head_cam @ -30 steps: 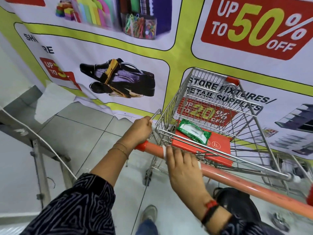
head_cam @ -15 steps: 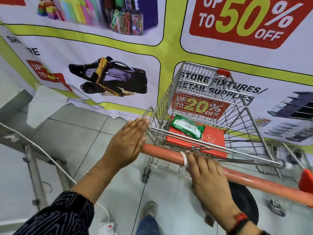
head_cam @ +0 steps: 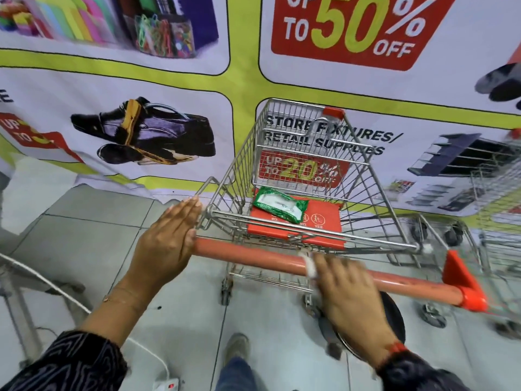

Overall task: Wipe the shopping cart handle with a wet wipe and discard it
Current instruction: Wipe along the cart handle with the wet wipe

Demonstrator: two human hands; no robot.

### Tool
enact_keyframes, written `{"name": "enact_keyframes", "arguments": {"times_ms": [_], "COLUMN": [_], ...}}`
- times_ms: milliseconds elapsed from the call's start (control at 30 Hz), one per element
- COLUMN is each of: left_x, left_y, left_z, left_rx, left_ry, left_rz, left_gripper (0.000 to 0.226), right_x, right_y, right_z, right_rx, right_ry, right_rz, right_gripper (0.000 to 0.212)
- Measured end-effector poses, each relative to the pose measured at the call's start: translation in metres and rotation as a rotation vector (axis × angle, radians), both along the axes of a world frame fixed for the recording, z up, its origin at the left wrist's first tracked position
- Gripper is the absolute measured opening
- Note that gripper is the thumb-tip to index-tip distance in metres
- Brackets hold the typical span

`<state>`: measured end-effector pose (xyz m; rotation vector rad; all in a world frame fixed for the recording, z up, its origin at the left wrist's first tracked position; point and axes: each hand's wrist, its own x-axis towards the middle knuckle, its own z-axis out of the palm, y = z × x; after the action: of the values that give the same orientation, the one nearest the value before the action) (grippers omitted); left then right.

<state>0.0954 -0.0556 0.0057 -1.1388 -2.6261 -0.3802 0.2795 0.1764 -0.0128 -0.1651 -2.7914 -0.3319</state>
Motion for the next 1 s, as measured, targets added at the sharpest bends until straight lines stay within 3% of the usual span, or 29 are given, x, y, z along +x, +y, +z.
{"name": "enact_keyframes", "arguments": {"times_ms": [167, 300, 500, 733, 933, 1000], "left_x": [0.006, 0.005, 0.008, 0.014, 0.017, 0.018], "left_y": [0.01, 0.017, 0.014, 0.019, 0.023, 0.025], "left_z": [-0.003, -0.003, -0.004, -0.006, -0.006, -0.005], "left_rx": [0.051, 0.006, 0.02, 0.026, 0.036, 0.051], "left_ry": [-0.057, -0.058, 0.02, 0.03, 0.001, -0.008], "left_rz": [0.112, 0.118, 0.09, 0.136, 0.175, 0.173], "left_gripper": [0.048, 0.052, 0.057, 0.049, 0.051, 0.052], "right_x": [0.049, 0.016, -0.033, 0.037, 0.09, 0.087], "right_y": [0.055, 0.008, -0.05, 0.043, 0.108, 0.101], "right_z": [0.01, -0.001, -0.004, -0.002, 0.003, 0.004], "right_rx": [-0.146, -0.19, -0.089, -0.066, -0.106, -0.156], "right_ry": [-0.011, 0.068, -0.035, -0.011, -0.035, -0.008], "right_rz": [-0.152, -0.126, -0.016, -0.146, -0.201, -0.264], "right_gripper": [0.036, 0.039, 0.057, 0.04, 0.038, 0.051]}}
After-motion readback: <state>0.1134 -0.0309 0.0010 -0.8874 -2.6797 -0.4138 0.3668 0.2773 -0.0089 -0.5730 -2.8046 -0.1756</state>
